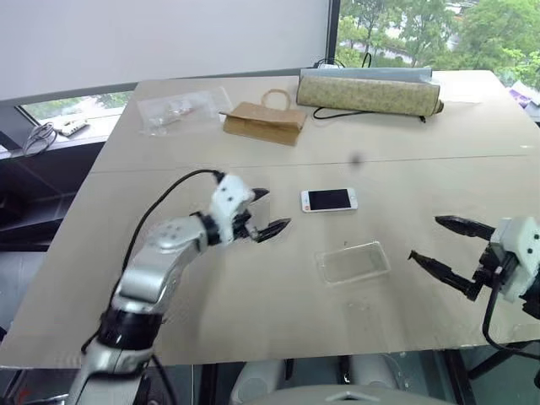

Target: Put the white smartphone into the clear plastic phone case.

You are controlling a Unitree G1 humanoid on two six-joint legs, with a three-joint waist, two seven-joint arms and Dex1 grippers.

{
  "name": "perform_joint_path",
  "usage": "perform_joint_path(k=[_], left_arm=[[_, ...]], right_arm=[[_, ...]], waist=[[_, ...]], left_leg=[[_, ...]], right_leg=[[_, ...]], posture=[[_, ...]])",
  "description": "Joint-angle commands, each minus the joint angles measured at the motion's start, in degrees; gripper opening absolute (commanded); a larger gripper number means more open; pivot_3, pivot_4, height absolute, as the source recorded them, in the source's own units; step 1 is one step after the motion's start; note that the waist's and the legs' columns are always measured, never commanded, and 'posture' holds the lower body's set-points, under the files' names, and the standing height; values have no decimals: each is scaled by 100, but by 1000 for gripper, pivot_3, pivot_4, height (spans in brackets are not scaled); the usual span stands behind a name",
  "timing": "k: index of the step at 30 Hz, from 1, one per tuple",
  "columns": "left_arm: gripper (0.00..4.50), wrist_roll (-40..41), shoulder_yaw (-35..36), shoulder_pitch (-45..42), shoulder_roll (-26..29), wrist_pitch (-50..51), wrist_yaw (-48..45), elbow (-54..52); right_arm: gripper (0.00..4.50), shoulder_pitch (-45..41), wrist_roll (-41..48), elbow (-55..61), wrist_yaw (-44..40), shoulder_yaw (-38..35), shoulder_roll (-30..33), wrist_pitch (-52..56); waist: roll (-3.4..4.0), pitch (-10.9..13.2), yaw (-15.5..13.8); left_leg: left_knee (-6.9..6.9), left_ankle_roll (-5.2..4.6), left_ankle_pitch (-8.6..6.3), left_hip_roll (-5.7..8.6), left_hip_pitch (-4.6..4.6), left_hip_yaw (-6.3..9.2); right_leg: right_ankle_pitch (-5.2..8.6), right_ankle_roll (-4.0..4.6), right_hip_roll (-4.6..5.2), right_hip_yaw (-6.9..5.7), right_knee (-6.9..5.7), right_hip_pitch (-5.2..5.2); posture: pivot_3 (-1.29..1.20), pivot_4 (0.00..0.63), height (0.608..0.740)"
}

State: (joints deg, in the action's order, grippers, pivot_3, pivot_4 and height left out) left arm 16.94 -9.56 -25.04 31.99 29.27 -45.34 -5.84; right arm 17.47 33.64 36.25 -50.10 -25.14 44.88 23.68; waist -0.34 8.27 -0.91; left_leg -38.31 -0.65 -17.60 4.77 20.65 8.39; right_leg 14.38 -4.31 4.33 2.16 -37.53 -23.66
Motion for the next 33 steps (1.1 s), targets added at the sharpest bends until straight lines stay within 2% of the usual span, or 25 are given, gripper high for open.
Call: perform_joint_path(k=[1, 8, 11, 14, 16, 20, 24, 28, 32, 33], left_arm=[[4481, -223, -321, -677, -150, -198, -436, 802], [4481, -847, -729, -1964, -502, -1438, -1220, 2996], [4481, -699, -567, -2116, -627, -1584, -1588, 3220], [4481, -320, -465, -1846, -497, -1238, -2177, 2624], [4481, -154, -672, -1362, -252, -791, -2540, 1790], [4481, -219, -974, -897, -291, -266, -2394, 899], [4481, -288, -1201, -968, -509, 292, -2181, 690], [4481, -438, -1366, -1140, -534, 369, -2214, 860], [3288, -588, -1559, -1209, -610, 322, -2217, 942], [2758, -640, -1597, -1212, -626, 296, -2191, 939]], right_arm=[[4366, -41, 233, 267, -16, -106, 110, 134], [4366, 140, 76, 313, 89, -197, -54, -29], [4366, 374, -13, 449, 115, -197, -162, -130], [4366, 525, -17, 595, 176, -195, -227, -126], [4366, 626, -84, 630, 211, -133, -300, -163], [4366, 817, -204, 688, 178, -35, -384, -274], [4366, 1092, -219, 815, 90, -131, -348, -298], [4366, 1272, -194, 900, 60, -238, -315, -269], [4500, 1293, -115, 1002, 141, -257, -278, -135], [4500, 1305, -88, 1047, 163, -275, -271, -94]], waist=[[-7, 5, 19], [-19, 12, 15], [-22, 13, 21], [-22, 14, 34], [-22, 14, 65], [-19, 12, 78], [-22, 13, -7], [-22, 12, 22], [-21, 12, 39], [-21, 12, 28]], left_leg=[[-1, 0, 0, 0, 0, -1], [0, 1, 0, -4, 2, 2], [-1, 0, 0, -2, 5, 0], [-2, 0, 0, -3, 11, 0], [-1, 1, 0, -4, 8, 0], [0, 1, 0, -5, 1, 1], [-12, -1, 0, 2, 1, 8], [-13, -1, 0, 1, -4, 4], [-11, -1, 0, -2, -5, 2], [-11, -1, 0, -2, -5, 2]], right_leg=[[-1, -1, 0, 1, 0, 0], [-1, -1, -11, 5, 1, -6], [-1, -2, -9, 7, 5, -6], [-1, -2, -9, 12, 4, -13], [-1, -2, -10, 18, 0, -15], [0, -2, -9, 24, -6, -13], [-8, -15, -10, 18, -9, -1], [-9, -17, -13, 21, -12, 0], [-9, -17, -16, 26, -10, -3], [-9, -17, -16, 25, -10, -3]], posture=[[0, 150, 740], [0, 150, 740], [0, 150, 740], [0, 150, 740], [0, 150, 740], [0, 150, 740], [0, 150, 740], [0, 150, 740], [0, 150, 740], [0, 150, 740]])
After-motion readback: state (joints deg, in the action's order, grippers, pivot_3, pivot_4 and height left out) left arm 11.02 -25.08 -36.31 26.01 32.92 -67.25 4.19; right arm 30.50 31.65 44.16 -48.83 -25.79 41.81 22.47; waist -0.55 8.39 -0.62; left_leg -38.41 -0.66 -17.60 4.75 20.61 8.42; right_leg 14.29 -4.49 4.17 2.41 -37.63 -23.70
